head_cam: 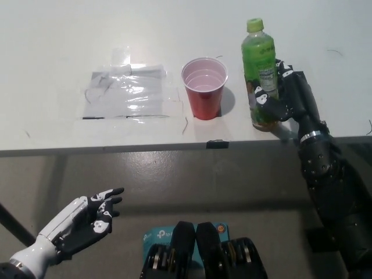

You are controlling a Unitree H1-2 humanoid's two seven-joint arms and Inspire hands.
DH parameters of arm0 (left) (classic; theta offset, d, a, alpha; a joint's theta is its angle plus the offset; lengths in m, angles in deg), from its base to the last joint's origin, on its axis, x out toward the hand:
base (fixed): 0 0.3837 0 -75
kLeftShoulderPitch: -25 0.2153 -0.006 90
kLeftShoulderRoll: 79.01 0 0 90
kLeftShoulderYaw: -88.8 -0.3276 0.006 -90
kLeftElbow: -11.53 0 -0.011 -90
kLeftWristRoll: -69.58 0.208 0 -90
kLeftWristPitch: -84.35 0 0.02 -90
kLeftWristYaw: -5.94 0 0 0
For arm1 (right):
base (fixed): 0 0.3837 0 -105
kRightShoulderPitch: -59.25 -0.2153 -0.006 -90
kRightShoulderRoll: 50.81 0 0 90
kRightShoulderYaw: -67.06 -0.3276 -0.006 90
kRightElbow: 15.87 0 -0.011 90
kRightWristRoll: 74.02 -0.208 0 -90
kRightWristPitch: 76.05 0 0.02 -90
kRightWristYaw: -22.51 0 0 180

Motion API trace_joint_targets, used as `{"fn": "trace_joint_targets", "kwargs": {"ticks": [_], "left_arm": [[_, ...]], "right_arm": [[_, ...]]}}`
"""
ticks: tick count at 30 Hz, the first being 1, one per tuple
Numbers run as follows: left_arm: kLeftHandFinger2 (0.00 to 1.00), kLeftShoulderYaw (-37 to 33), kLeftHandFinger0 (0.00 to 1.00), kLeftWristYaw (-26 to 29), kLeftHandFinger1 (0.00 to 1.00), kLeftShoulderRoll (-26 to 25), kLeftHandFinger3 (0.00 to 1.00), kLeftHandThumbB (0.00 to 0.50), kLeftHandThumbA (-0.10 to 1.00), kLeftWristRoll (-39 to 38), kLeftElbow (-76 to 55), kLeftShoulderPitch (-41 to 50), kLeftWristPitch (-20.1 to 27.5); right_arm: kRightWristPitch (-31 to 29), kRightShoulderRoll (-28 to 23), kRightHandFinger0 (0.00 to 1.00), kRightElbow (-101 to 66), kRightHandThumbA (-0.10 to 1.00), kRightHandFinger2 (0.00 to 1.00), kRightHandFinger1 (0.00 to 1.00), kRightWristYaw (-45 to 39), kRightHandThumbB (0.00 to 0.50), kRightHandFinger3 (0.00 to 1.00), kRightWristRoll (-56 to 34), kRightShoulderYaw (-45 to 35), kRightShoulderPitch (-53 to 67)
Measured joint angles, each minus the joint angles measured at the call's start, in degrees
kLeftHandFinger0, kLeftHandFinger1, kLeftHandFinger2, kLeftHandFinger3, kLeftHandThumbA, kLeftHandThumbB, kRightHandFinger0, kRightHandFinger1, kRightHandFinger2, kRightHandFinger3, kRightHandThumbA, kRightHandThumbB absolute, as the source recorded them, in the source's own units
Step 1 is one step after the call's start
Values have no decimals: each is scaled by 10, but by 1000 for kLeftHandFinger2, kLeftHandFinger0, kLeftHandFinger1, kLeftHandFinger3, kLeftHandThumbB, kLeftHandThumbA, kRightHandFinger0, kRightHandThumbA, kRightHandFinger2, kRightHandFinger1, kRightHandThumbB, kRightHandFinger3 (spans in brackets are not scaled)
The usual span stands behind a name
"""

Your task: The robot uses its right hand to pick up a bottle kept in the middle of the desk and tilt it into a cup kept next to it to pour water out

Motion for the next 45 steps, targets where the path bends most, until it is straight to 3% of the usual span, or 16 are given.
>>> {"fn": "trace_joint_targets", "kwargs": {"ticks": [9, 11, 12, 13, 14, 15, 16, 17, 18, 19, 22, 23, 39, 41, 43, 45], "left_arm": [[1000, -1, 874, 0, 948, 1, 1000, 0, 656, 0, 1, 12, 0], [1000, -1, 872, 0, 944, 1, 1000, 10, 658, 0, 2, 14, 0], [1000, -1, 869, 0, 939, 1, 1000, 20, 668, 0, 2, 14, 0], [1000, -1, 869, 0, 939, 1, 1000, 21, 670, 0, 2, 15, 0], [1000, -1, 868, 0, 938, 1, 1000, 22, 673, 0, 2, 15, 0], [1000, -1, 860, 0, 935, 1, 1000, 21, 669, 0, 2, 15, 0], [1000, -1, 855, 0, 931, 1, 1000, 25, 670, 0, 2, 15, 0], [1000, -1, 853, 0, 930, 1, 1000, 25, 670, 0, 2, 15, 0], [1000, -1, 857, 0, 931, 1, 1000, 38, 697, 0, 2, 16, 0], [1000, -1, 858, 0, 926, 1, 1000, 35, 699, 0, 2, 16, 0], [994, -1, 863, 0, 925, 2, 1000, 51, 703, 1, 2, 16, 0], [994, -1, 864, 0, 928, 2, 1000, 38, 678, 1, 2, 16, 0], [998, -1, 855, 0, 927, 11, 1000, 39, 659, 4, 2, 20, 2], [1000, -1, 852, 0, 928, 12, 1000, 30, 655, 4, 2, 22, 4], [1000, 0, 848, 0, 927, 13, 1000, 25, 654, 4, 2, 25, 10], [1000, 2, 851, 1, 929, 14, 1000, 32, 662, 4, 0, 29, 15]], "right_arm": [[-8, -2, 0, 25, -100, 143, 198, 85, 24, 353, 14, 35, 0], [-8, -3, 0, 30, -100, 124, 184, 106, 1, 423, 17, 46, 0], [-8, -3, 63, 31, -92, 330, 282, 114, 0, 650, 20, 51, 0], [-8, -4, 110, 33, -86, 349, 313, 123, 0, 726, 22, 55, 1], [-8, -4, 217, 35, 46, 483, 399, 133, 0, 939, 25, 60, 1], [-8, -4, 351, 37, 158, 590, 523, 140, 20, 1000, 27, 64, 1], [-8, -4, 443, 39, 198, 706, 619, 147, 50, 1000, 28, 67, 1], [-8, -4, 447, 41, 210, 711, 614, 156, 47, 1000, 29, 71, 1], [-9, -5, 548, 45, 248, 834, 750, 165, 99, 1000, 31, 77, 1], [-9, -5, 712, 47, 308, 972, 885, 172, 98, 1000, 32, 81, 1], [-12, -6, 843, 58, 423, 1000, 1000, 202, 98, 1000, 40, 96, 1], [-14, -6, 978, 62, 412, 1000, 1000, 210, 114, 1000, 42, 99, 1], [-41, -11, 1000, 115, 471, 1000, 1000, 352, 124, 1000, 72, 156, 1], [-42, -12, 1000, 121, 468, 1000, 1000, 368, 136, 1000, 75, 158, 1], [-45, -15, 1000, 126, 603, 1000, 1000, 385, 162, 1000, 78, 158, -1], [-45, -21, 1000, 127, 665, 1000, 1000, 396, 242, 1000, 80, 159, -3]]}}
